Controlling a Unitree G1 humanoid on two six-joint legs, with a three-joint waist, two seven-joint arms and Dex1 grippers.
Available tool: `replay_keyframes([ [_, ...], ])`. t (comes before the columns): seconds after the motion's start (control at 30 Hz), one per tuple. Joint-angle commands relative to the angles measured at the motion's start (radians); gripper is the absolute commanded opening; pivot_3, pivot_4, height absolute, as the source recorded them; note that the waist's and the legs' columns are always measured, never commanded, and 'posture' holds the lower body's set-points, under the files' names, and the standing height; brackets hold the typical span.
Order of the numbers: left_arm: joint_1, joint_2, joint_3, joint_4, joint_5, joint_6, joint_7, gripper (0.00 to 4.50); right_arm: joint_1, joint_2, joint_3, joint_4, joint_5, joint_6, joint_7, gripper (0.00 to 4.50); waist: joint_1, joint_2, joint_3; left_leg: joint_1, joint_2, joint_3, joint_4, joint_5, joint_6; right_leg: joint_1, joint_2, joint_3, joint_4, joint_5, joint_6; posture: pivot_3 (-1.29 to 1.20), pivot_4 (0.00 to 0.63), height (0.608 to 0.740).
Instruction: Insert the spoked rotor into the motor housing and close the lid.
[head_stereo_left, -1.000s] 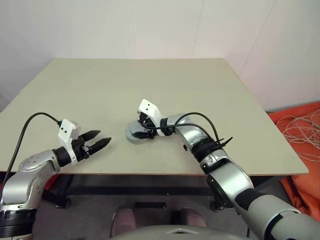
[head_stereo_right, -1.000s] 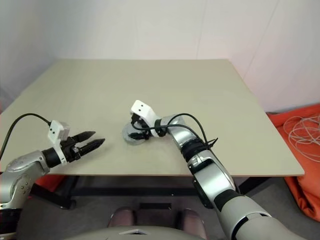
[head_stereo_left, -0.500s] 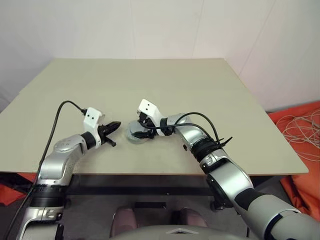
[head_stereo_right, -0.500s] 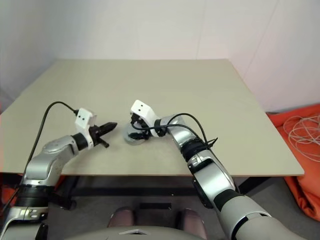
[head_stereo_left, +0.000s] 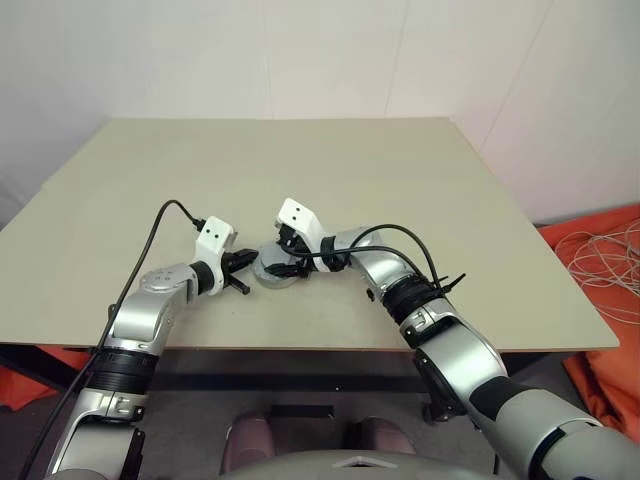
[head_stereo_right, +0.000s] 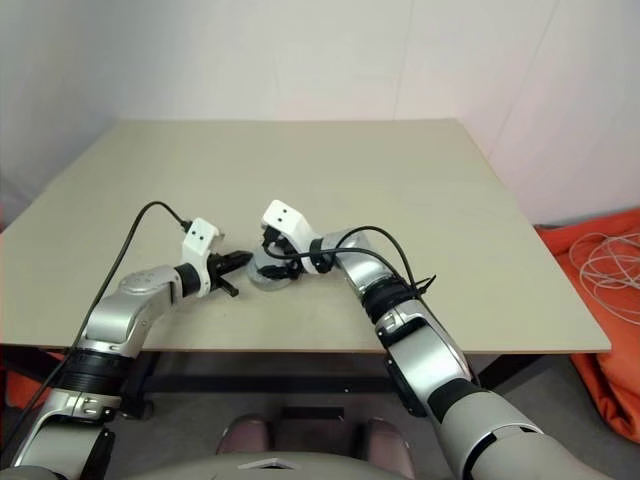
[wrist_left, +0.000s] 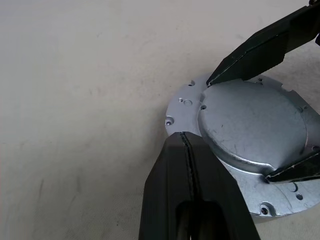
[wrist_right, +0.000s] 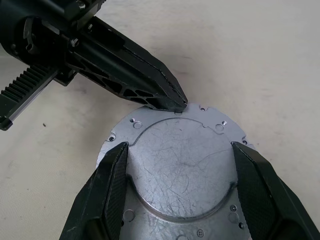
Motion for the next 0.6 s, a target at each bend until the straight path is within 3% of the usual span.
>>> replay_keyframes([
  [0.03,0.001,-0.002,-0.012,0.009,0.01,0.036,0.004,0.0,0.018,-0.012,0.004,-0.042,0.017,0.043,0.062,3.83,0.001,0.0,0.0,0.0,0.0,0.0,0.0,0.0,0.0,0.0,0.0,0.0,0.0,0.0,0.0,0.0,0.0,0.74],
  [0.1,0.005,-0.005,-0.015,0.002,0.01,0.041,0.003,0.0,0.028,-0.019,0.011,-0.082,0.029,0.065,0.096,4.46,0.001,0.0,-0.001,-0.001,0.0,0.0,0.0,0.0,0.0,0.0,0.0,0.0,-0.001,0.0,0.0,0.0,0.0,0.74],
  [0.6,-0.004,-0.018,-0.022,-0.004,0.011,0.055,-0.004,0.0,0.053,-0.107,-0.062,-0.276,0.081,0.204,0.093,4.49,0.002,0.0,-0.001,-0.004,0.0,0.0,-0.003,-0.001,0.001,-0.003,0.0,0.0,-0.004,0.0,0.0,0.0,0.0,0.74],
])
